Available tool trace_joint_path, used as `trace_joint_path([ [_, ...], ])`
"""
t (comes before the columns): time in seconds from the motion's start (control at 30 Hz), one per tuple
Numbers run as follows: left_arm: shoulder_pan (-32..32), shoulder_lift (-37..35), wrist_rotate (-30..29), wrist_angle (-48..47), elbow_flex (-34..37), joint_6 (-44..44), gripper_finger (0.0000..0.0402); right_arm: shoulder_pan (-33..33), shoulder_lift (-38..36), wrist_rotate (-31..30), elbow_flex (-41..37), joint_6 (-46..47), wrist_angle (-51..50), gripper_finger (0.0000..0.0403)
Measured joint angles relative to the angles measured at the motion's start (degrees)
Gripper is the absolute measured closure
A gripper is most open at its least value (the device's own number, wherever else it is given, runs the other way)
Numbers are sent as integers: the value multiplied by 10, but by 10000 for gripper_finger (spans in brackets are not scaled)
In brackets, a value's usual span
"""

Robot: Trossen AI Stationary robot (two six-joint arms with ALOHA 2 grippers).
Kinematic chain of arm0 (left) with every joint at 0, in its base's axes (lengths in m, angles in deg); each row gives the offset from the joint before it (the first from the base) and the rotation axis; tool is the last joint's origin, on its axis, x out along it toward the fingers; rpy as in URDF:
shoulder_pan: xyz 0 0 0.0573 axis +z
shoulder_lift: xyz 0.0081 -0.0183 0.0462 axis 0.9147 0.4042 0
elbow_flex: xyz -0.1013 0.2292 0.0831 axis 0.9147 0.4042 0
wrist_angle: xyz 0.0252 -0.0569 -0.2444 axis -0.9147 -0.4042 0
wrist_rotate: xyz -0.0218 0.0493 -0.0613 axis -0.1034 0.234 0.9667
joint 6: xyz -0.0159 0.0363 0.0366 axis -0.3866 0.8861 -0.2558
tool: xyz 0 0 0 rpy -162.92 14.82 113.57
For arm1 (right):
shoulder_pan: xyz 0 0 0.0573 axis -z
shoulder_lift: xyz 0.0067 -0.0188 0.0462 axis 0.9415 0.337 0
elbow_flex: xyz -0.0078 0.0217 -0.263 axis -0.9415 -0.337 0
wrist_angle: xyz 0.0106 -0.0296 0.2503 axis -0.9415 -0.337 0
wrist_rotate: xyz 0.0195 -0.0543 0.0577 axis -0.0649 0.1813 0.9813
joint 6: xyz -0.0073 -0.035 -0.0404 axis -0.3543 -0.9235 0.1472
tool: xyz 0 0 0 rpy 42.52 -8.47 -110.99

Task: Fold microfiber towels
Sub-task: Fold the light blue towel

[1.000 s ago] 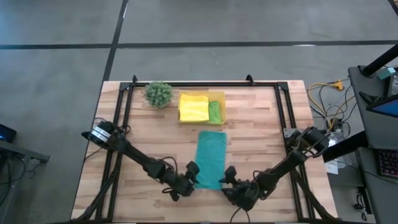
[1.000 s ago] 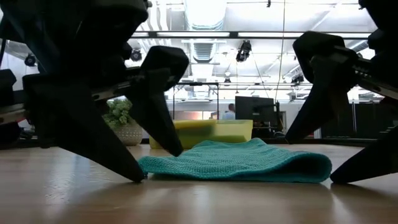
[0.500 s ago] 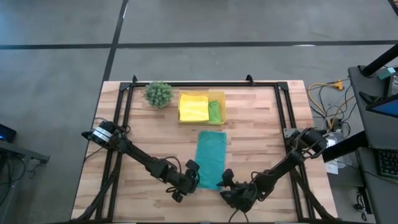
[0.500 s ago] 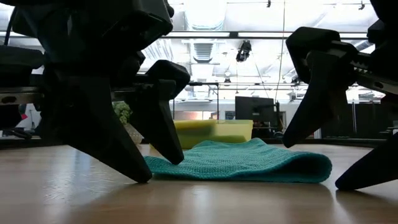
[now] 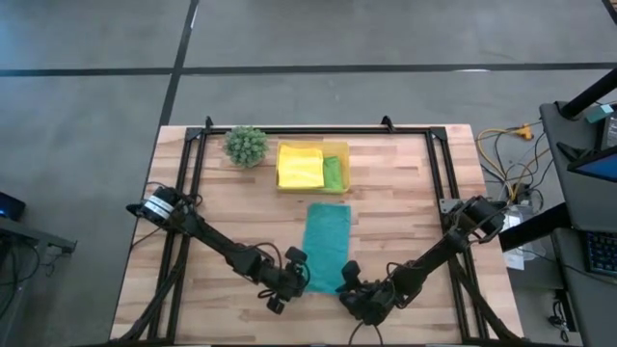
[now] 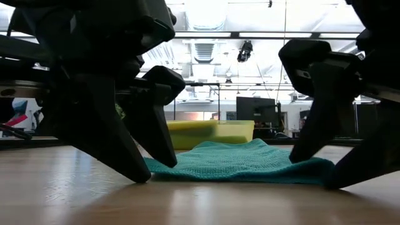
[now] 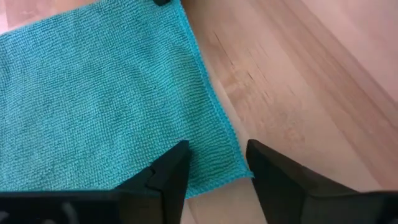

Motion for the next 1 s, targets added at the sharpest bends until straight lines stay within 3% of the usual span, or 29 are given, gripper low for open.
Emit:
trace_joint_path([
  [0.3, 1, 14, 4, 3, -2, -12, 392, 1, 0, -9, -1, 61, -17, 360],
  [0.43, 1, 11, -13, 4, -2, -14, 399, 1, 0, -11, 6, 61, -27, 387],
  [0.63, 1, -33, -61, -7, 1, -14, 401, 2, -2, -12, 38, 65, -61, 393],
  [0.87, 4, -90, -103, -31, 7, -14, 401, 5, -15, -10, 93, 169, -183, 394],
  [1.0, 4, -123, -97, -27, 8, -14, 401, 4, -36, 8, 110, 202, -204, 394],
])
